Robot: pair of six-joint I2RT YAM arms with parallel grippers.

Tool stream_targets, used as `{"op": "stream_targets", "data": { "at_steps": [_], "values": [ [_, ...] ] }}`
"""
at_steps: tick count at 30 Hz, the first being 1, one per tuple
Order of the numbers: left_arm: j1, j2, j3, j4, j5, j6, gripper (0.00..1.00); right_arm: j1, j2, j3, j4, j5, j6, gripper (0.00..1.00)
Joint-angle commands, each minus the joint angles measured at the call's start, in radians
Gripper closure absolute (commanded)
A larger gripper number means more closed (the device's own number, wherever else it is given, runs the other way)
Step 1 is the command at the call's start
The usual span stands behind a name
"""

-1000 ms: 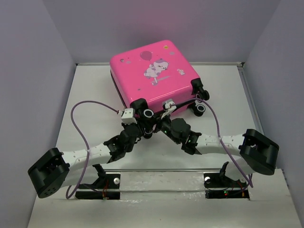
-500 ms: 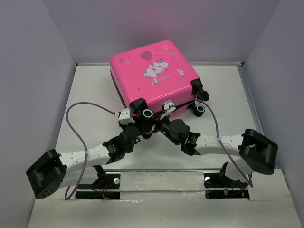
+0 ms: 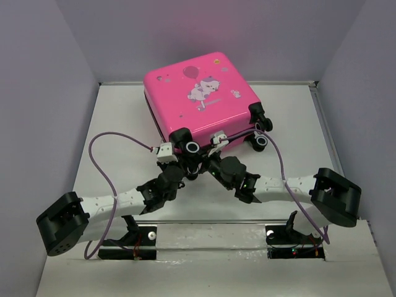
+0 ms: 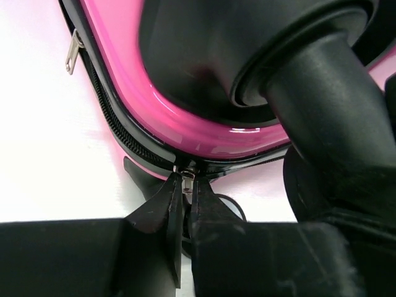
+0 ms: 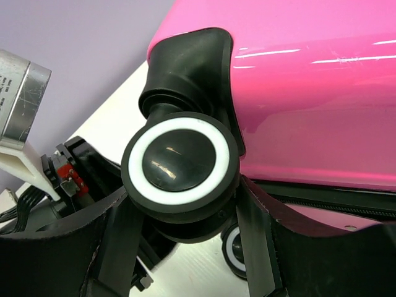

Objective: Pack the luggage

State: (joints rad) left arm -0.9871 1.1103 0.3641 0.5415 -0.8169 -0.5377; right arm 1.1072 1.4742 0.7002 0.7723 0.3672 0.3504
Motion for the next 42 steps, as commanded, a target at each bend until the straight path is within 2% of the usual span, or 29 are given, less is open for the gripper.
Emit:
{"op": "stream_targets", "data": {
  "at_steps": [1,5,10,11,14,17,21,23,26,27,29,30,33,35,38,42],
  "values": [
    [0.024,-0.072,0.058,0.121,-0.159,0.031,0.94,0.069,-0.084,-0.008,0.139,-0.044,-0.014,0.93],
    [0.073,-0.168,-0.02,0.059,-0.145,0.033,0.94,0.069,-0.153,-0.048,0.139,-0.022,-0.033,0.93],
    [0.221,-0.314,-0.085,0.003,-0.015,-0.001,0.94,0.069,-0.227,-0.091,0.119,0.006,-0.048,0.93],
    [0.275,-0.326,-0.086,-0.014,0.005,-0.005,0.94,0.069,-0.247,-0.097,0.116,0.006,-0.047,0.93],
    [0.332,-0.345,-0.085,-0.017,0.1,-0.016,0.94,0.069,-0.262,-0.11,0.101,-0.004,-0.039,0.93],
    [0.341,-0.339,-0.067,-0.017,0.148,0.005,0.94,0.069,-0.253,-0.102,0.097,-0.004,-0.037,0.93],
    [0.315,-0.381,-0.102,0.035,0.479,0.105,0.94,0.069,-0.232,-0.061,0.053,0.012,-0.048,0.93],
    [0.295,-0.423,-0.146,-0.012,0.553,0.104,0.94,0.069,-0.23,-0.054,0.048,0.025,-0.057,0.93],
    [0.257,-0.564,-0.195,-0.116,0.544,0.046,0.93,0.069,-0.23,-0.044,0.041,0.044,-0.065,0.93],
    [0.251,-0.601,-0.232,-0.132,0.561,0.039,0.85,0.069,-0.229,-0.041,0.039,0.045,-0.065,0.93],
    [0.232,-0.684,-0.254,-0.182,0.581,0.028,0.79,0.069,-0.224,-0.036,0.033,0.044,-0.065,0.93],
    [0.225,-0.698,-0.261,-0.184,0.617,0.024,0.65,0.069,-0.221,-0.027,0.027,0.044,-0.067,0.93],
    [0.171,-0.667,-0.24,-0.193,0.599,0.025,0.42,0.069,-0.206,-0.01,0.016,0.044,-0.064,0.93],
    [0.112,-0.601,-0.223,-0.184,0.561,0.03,0.37,0.069,-0.199,-0.007,0.013,0.042,-0.062,0.93],
    [0.038,-0.512,-0.17,-0.175,0.448,0.048,0.37,0.069,-0.189,-0.004,0.013,0.045,-0.06,0.93],
    [0.015,-0.416,-0.122,-0.173,0.374,0.05,0.38,0.069,-0.18,0.002,0.012,0.038,-0.06,0.93]
  ]
}}
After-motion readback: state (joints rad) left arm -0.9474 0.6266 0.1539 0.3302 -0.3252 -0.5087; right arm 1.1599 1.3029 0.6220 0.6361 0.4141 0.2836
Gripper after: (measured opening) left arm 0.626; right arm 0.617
